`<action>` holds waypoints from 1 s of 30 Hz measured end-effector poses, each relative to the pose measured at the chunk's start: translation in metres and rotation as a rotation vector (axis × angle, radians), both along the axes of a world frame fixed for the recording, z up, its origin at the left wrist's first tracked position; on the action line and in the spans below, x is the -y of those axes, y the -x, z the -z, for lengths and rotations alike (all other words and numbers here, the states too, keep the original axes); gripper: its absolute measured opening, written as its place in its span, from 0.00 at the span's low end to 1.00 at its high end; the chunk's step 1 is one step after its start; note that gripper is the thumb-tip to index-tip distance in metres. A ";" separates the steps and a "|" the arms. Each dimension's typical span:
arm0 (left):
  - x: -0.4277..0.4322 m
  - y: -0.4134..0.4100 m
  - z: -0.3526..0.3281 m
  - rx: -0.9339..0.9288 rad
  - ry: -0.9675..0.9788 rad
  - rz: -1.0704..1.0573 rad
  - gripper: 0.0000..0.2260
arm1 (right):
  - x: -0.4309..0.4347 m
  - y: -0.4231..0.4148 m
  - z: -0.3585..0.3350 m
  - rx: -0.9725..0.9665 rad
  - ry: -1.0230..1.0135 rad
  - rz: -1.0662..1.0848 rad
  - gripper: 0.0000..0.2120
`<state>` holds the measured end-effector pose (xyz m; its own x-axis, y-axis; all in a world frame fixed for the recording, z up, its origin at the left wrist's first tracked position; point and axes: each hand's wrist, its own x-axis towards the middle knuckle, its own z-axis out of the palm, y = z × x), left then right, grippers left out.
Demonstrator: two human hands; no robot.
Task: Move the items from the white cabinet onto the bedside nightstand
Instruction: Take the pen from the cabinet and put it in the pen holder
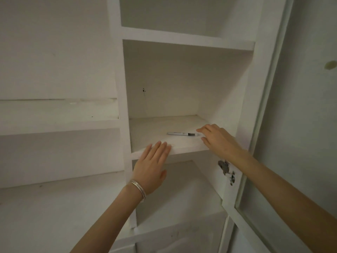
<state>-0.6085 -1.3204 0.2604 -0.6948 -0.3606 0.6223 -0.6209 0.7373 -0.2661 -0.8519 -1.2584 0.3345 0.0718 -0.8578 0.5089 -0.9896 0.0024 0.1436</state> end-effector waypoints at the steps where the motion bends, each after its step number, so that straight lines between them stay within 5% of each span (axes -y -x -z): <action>1: 0.000 -0.001 0.001 0.015 0.000 -0.009 0.39 | 0.006 0.004 -0.001 -0.008 -0.033 0.015 0.17; 11: 0.000 -0.002 0.003 0.063 -0.026 -0.054 0.42 | 0.035 0.024 -0.005 0.067 -0.104 -0.005 0.13; 20: 0.001 -0.002 0.002 0.046 -0.082 -0.037 0.39 | 0.033 0.026 -0.006 0.375 -0.108 -0.134 0.07; 27: -0.019 0.003 -0.003 -0.396 -0.186 -0.004 0.30 | 0.014 0.014 -0.020 0.592 -0.158 -0.397 0.04; 30: -0.029 -0.002 -0.009 -0.419 -0.096 -0.026 0.23 | 0.007 -0.010 -0.026 0.634 -0.281 -0.537 0.05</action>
